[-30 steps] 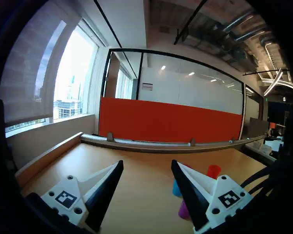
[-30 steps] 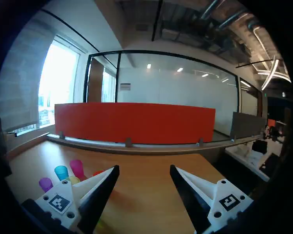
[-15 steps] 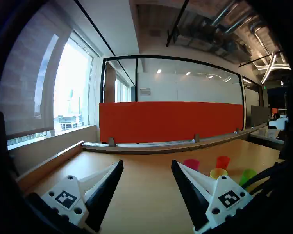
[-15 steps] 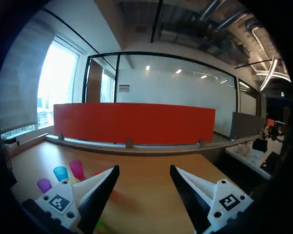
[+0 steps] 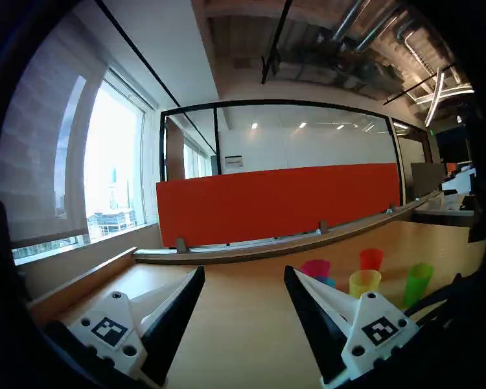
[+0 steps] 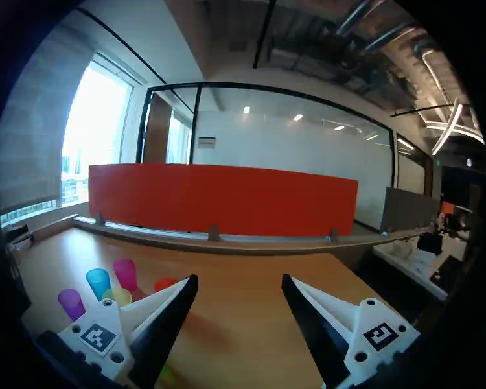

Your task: Pour water

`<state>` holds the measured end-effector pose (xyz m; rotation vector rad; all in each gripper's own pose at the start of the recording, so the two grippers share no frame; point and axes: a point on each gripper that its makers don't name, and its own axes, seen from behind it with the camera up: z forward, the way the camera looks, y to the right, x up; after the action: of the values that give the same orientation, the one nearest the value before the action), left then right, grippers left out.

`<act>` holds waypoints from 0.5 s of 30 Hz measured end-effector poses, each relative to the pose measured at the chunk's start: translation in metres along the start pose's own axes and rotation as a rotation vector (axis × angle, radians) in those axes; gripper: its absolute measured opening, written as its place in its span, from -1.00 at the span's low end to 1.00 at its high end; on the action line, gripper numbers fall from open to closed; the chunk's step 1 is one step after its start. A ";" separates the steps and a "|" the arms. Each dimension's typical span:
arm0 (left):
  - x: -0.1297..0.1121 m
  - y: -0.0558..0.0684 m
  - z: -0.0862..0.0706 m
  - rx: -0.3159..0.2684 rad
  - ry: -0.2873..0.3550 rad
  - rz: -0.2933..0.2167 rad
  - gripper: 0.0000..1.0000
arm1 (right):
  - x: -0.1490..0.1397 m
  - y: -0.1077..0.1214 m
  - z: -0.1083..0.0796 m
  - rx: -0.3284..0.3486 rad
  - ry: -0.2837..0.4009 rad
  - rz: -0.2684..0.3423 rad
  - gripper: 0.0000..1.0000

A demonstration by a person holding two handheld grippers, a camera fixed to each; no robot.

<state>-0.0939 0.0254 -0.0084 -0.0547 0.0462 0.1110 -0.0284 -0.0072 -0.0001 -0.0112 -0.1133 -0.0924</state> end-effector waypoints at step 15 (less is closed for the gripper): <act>-0.031 -0.011 -0.011 0.058 0.034 -0.044 0.81 | -0.019 -0.003 -0.005 -0.033 -0.019 -0.010 1.00</act>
<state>-0.1241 0.0100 -0.0169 0.0001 0.0816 0.0644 -0.0473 -0.0089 -0.0073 -0.0444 -0.1304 -0.1045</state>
